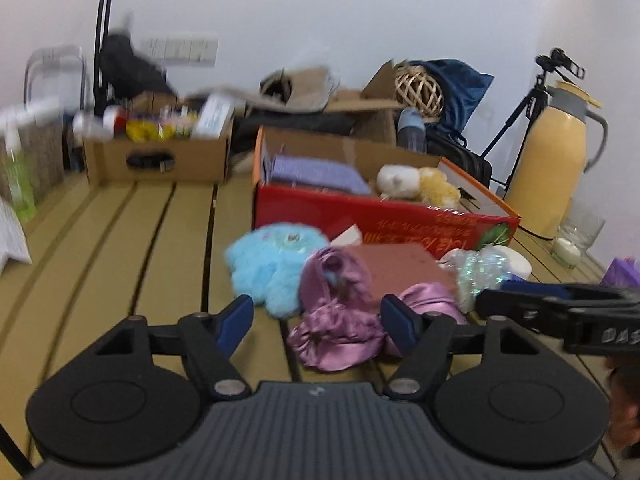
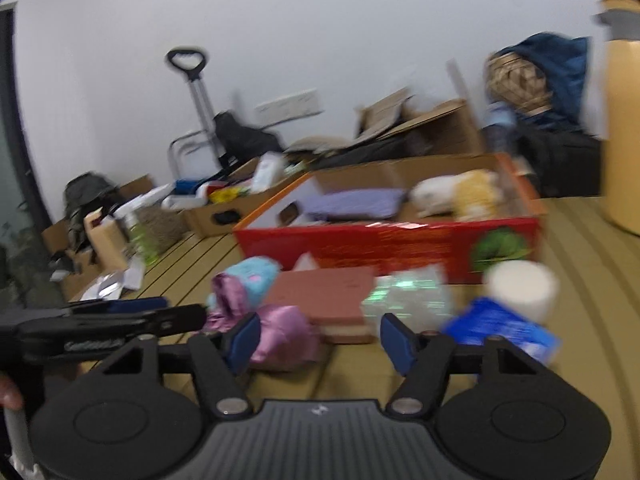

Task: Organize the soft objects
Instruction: 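Close the left gripper on the pink satin scrunchie while the right gripper grasps it too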

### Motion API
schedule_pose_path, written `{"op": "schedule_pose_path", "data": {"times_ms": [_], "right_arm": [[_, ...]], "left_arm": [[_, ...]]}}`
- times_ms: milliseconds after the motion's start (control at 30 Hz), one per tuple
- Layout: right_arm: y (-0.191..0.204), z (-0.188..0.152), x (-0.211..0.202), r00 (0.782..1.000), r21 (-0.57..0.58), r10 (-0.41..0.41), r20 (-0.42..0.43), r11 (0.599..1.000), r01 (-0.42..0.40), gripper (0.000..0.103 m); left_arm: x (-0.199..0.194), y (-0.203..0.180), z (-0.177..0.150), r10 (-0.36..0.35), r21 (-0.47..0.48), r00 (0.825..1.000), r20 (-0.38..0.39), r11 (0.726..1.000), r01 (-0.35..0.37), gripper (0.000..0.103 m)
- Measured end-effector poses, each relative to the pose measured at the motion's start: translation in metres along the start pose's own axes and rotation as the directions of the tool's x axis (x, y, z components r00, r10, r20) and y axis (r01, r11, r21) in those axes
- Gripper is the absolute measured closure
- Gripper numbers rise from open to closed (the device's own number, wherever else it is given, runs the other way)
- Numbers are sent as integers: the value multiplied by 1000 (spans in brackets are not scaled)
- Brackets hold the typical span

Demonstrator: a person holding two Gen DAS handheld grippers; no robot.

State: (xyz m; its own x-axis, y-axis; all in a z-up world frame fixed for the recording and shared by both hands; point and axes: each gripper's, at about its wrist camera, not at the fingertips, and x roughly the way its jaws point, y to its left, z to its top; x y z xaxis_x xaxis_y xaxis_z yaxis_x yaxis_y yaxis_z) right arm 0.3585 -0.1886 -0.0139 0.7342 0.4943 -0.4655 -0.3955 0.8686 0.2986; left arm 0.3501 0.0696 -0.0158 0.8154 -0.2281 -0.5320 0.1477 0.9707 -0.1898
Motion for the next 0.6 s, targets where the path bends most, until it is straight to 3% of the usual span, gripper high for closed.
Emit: {"op": "schedule_pose_path", "data": {"times_ms": [33, 133, 267, 300, 333, 600], "right_arm": [[3, 1, 11, 1000, 2, 19, -13, 1000, -19, 47], [10, 0, 41, 998, 14, 49, -36, 999, -48, 58], [13, -10, 51, 997, 29, 70, -24, 997, -69, 69], [11, -11, 50, 996, 43, 89, -21, 995, -88, 80], [10, -11, 49, 995, 61, 99, -12, 993, -98, 84], [9, -19, 23, 991, 66, 131, 7, 989, -131, 90]], "left_arm": [[6, 7, -2, -22, -34, 1000, -13, 999, 21, 33], [18, 19, -7, -114, -105, 991, -70, 989, 106, 52], [17, 22, -7, -169, -127, 984, -59, 979, 161, 75], [17, 19, -7, -169, -128, 984, -55, 979, 161, 77], [15, 17, -7, -169, -124, 984, -50, 979, 162, 81], [-14, -5, -14, -154, -57, 988, -30, 987, 153, 89]]}}
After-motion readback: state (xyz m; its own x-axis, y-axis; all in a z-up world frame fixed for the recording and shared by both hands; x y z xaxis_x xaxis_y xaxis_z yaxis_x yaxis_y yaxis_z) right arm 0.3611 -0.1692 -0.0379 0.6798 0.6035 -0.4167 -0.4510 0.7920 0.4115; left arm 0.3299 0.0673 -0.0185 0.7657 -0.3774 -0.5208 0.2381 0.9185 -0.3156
